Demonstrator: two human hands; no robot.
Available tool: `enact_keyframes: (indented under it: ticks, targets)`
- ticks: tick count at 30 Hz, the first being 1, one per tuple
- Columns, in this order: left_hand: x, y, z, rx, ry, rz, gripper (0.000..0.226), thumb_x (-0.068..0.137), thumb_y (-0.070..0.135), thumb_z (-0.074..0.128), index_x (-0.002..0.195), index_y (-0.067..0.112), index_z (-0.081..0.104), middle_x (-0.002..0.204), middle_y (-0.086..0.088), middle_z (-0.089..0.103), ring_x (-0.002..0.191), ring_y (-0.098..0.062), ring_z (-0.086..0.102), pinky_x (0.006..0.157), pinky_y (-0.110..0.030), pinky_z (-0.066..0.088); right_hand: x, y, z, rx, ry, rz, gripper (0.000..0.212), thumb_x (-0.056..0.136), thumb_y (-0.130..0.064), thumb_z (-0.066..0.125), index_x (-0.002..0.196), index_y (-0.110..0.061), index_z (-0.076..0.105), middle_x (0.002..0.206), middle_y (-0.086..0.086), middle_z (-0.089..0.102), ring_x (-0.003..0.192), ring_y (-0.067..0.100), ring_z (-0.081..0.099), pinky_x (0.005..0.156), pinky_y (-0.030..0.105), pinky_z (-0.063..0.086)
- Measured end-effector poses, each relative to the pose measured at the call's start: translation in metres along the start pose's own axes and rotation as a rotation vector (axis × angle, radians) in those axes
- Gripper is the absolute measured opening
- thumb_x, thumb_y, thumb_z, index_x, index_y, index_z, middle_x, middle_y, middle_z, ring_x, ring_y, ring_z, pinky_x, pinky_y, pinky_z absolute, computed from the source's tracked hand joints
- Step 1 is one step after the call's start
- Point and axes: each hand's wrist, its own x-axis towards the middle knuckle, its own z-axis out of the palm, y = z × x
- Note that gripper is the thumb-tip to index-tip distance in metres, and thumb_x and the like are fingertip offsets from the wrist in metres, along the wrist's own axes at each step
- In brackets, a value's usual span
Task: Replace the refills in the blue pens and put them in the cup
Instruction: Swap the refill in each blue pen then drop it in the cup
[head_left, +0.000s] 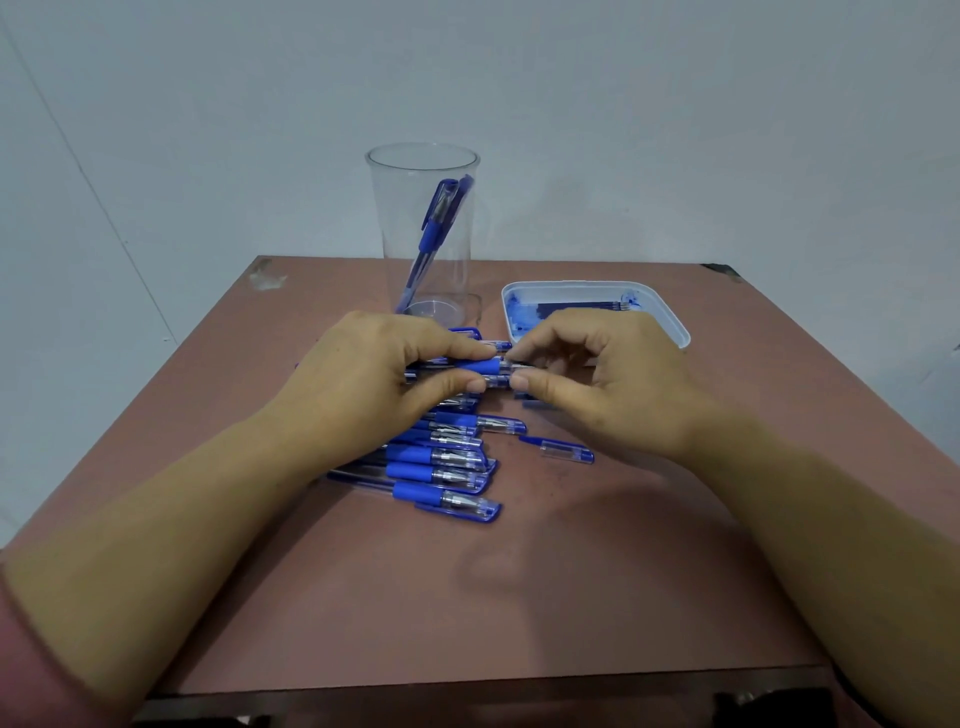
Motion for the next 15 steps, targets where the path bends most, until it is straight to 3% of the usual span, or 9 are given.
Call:
enact_keyframes:
  ticks: [3, 7, 10, 11, 15]
  targets:
    - [-0.0002, -0.0004, -0.0004, -0.006, 0.015, 0.006, 0.029, 0.084, 0.046, 0.067, 0.111, 0.036, 0.071, 0.097, 0.016, 0.073, 0.091, 0.004, 0.063, 0.073, -0.012, 0.047, -0.0018, -0.0001, -0.0024, 0.018, -0.007, 0.035, 0.026, 0.074, -0.038, 0.079, 0.094, -0.043, 0.064, 0.084, -0.017, 0.065, 0.077, 0.007, 0.06, 0.07, 0.014, 0.049]
    - [0.0, -0.0008, 0.0, 0.008, 0.014, 0.002, 0.029, 0.085, 0.046, 0.067, 0.111, 0.036, 0.071, 0.096, 0.016, 0.073, 0.089, 0.004, 0.062, 0.073, -0.013, 0.047, 0.0004, 0.0022, -0.0005, -0.035, -0.046, 0.111, 0.015, 0.088, -0.045, 0.061, 0.089, -0.033, 0.071, 0.076, -0.007, 0.07, 0.071, 0.011, 0.063, 0.067, 0.03, 0.052]
    - [-0.0003, -0.0014, 0.001, 0.017, 0.012, 0.001, 0.028, 0.084, 0.044, 0.068, 0.11, 0.034, 0.072, 0.094, 0.014, 0.074, 0.089, 0.002, 0.063, 0.073, -0.014, 0.047, 0.0006, 0.0014, 0.0016, 0.014, -0.036, 0.097, 0.002, 0.087, -0.031, 0.069, 0.087, -0.033, 0.07, 0.076, -0.01, 0.069, 0.071, 0.007, 0.063, 0.068, 0.023, 0.052]
    - [-0.0003, -0.0012, 0.0011, 0.015, 0.013, -0.001, 0.028, 0.083, 0.042, 0.069, 0.11, 0.033, 0.072, 0.095, 0.014, 0.074, 0.09, 0.002, 0.063, 0.074, -0.015, 0.047, 0.0001, 0.0009, 0.0015, 0.041, -0.031, 0.098, 0.008, 0.083, -0.029, 0.073, 0.088, -0.034, 0.068, 0.076, -0.01, 0.068, 0.069, 0.006, 0.062, 0.068, 0.022, 0.052]
    - [0.0003, 0.0002, 0.0004, -0.001, 0.013, -0.007, 0.031, 0.082, 0.043, 0.065, 0.11, 0.033, 0.072, 0.098, 0.016, 0.073, 0.093, 0.004, 0.062, 0.076, -0.013, 0.048, -0.002, -0.0008, 0.0018, 0.106, -0.034, 0.146, 0.015, 0.082, -0.041, 0.071, 0.095, -0.033, 0.069, 0.079, -0.005, 0.069, 0.07, 0.014, 0.062, 0.067, 0.026, 0.054]
